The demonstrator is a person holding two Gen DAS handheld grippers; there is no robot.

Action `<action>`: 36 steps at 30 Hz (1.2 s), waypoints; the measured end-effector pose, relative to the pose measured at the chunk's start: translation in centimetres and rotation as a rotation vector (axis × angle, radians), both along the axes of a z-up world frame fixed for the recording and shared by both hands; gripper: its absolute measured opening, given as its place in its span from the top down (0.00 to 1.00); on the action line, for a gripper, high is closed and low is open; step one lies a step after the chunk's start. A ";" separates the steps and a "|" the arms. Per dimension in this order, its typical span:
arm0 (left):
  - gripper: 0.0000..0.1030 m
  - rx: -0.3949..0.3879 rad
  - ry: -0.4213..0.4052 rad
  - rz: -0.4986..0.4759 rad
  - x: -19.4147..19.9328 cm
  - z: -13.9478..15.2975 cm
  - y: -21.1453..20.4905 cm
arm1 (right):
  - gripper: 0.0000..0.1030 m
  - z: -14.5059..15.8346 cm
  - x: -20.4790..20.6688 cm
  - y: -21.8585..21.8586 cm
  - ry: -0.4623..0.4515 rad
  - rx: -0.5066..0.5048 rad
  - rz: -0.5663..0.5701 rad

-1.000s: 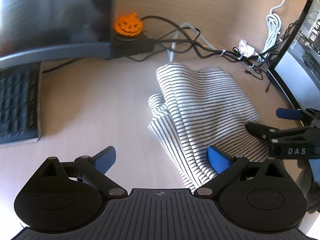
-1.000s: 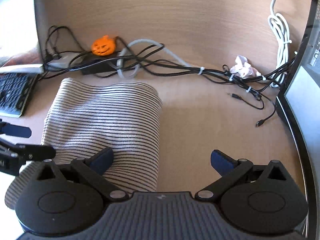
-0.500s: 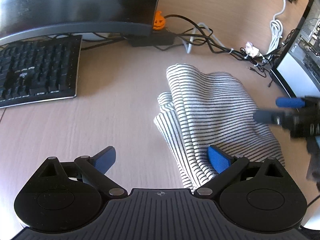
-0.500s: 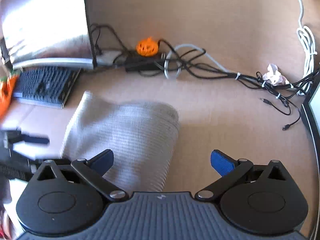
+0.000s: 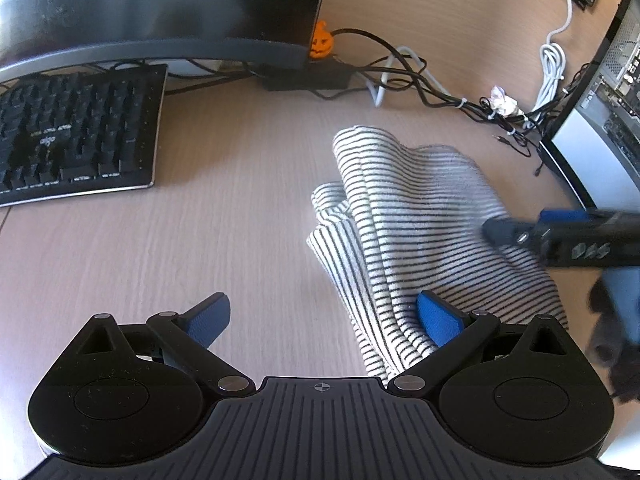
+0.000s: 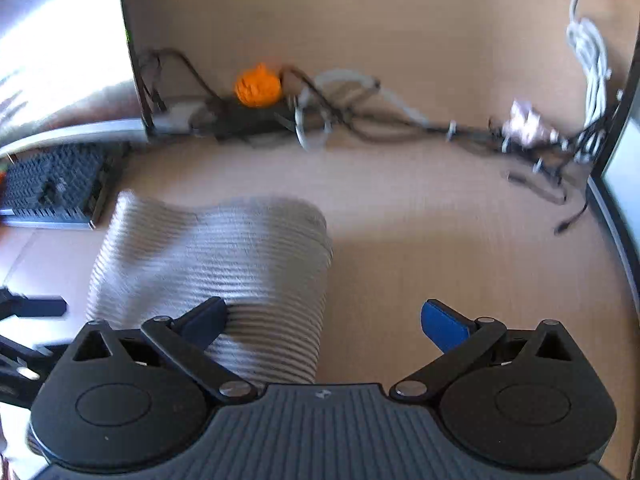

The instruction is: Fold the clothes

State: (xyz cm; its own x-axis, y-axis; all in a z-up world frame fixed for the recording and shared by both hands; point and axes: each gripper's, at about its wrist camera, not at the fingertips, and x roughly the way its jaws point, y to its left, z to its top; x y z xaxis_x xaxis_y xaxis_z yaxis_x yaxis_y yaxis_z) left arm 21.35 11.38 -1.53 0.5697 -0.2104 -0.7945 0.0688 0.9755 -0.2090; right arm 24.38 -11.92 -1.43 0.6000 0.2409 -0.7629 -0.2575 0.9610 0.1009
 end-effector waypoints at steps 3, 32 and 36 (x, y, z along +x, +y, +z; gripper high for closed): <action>0.01 0.000 0.003 0.000 0.2 0.2 0.0 | 0.00 -1.0 0.7 -0.5 0.024 0.060 -0.025; 0.00 0.047 0.027 -0.005 0.0 0.3 -1.0 | 0.00 0.2 -3.6 0.1 -0.013 0.033 0.138; 0.01 0.002 0.026 0.020 -0.2 1.0 -0.6 | 0.00 0.2 -3.8 0.9 -0.031 0.010 0.148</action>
